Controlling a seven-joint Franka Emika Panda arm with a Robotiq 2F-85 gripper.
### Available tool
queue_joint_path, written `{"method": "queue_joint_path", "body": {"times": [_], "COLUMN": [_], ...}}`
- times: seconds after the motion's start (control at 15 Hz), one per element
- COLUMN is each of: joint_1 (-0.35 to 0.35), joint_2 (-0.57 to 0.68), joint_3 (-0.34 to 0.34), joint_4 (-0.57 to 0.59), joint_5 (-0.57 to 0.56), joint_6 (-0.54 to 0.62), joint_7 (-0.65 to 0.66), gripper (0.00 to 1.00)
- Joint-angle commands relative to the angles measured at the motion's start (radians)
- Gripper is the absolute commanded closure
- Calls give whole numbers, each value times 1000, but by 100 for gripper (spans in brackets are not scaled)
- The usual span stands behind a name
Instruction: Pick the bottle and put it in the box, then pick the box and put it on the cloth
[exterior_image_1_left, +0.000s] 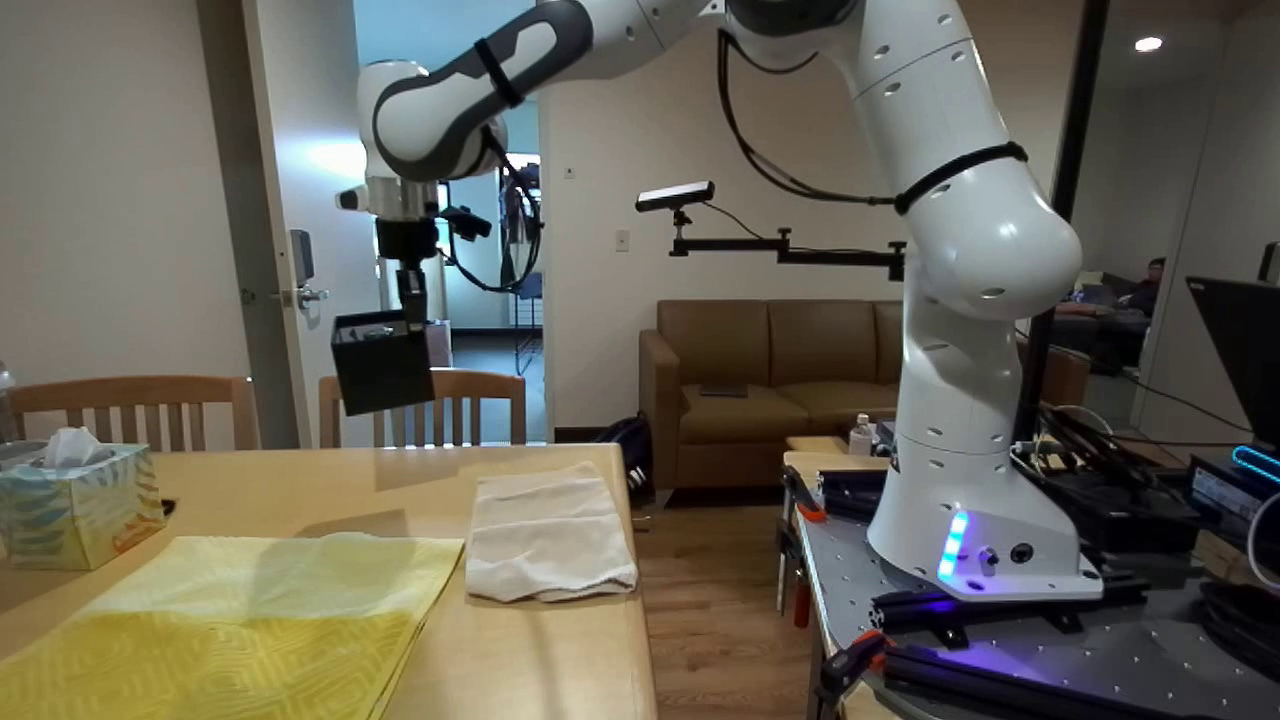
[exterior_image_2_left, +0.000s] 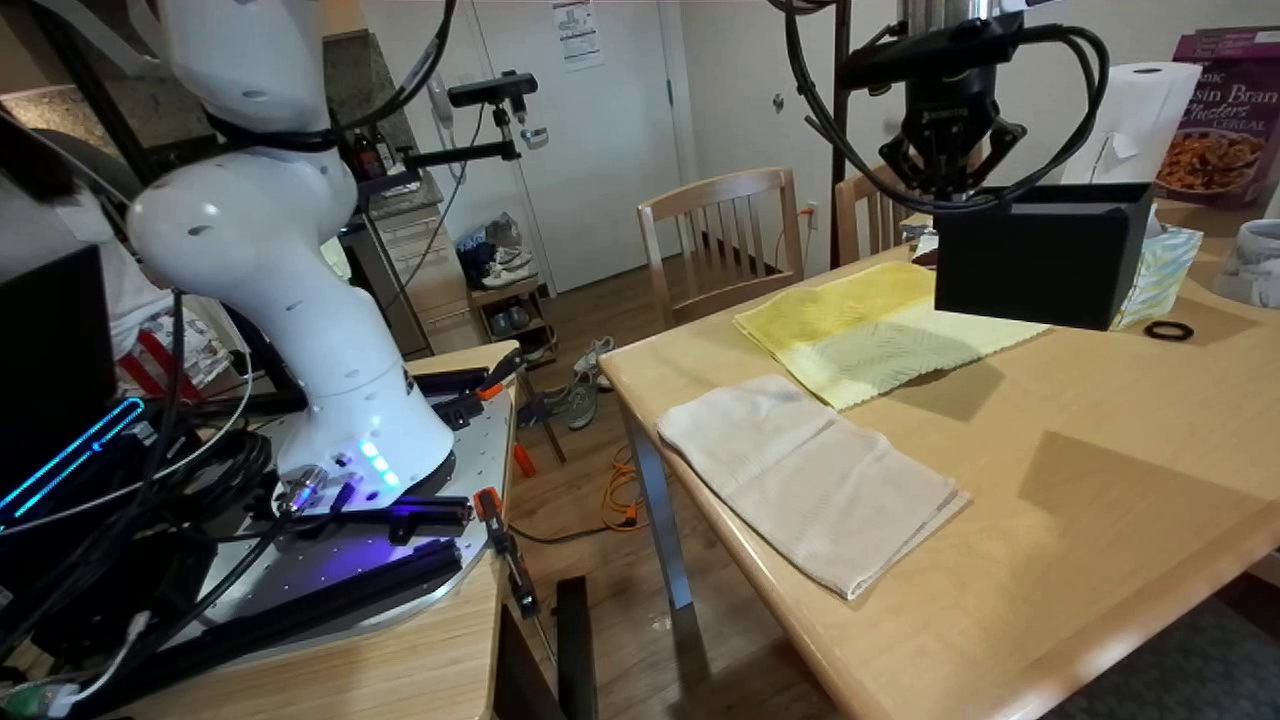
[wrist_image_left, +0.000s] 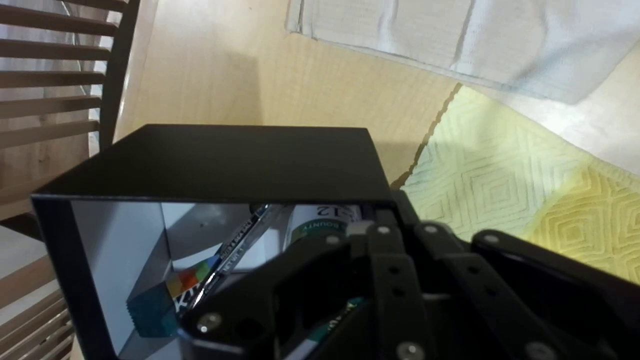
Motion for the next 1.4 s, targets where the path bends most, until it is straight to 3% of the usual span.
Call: {"method": "queue_joint_path", "body": {"times": [0.0,0.53,1.33], "joint_1": [-5,-37,-37], "joint_2": [2,-14,-116], "joint_3": [-21,-26,-3], "joint_4": [25,-82,-447], "joint_5": [-22,36,183], "joint_6": [-60,-96,26], "joint_7": [21,40,144], "gripper": [99,99,99]}}
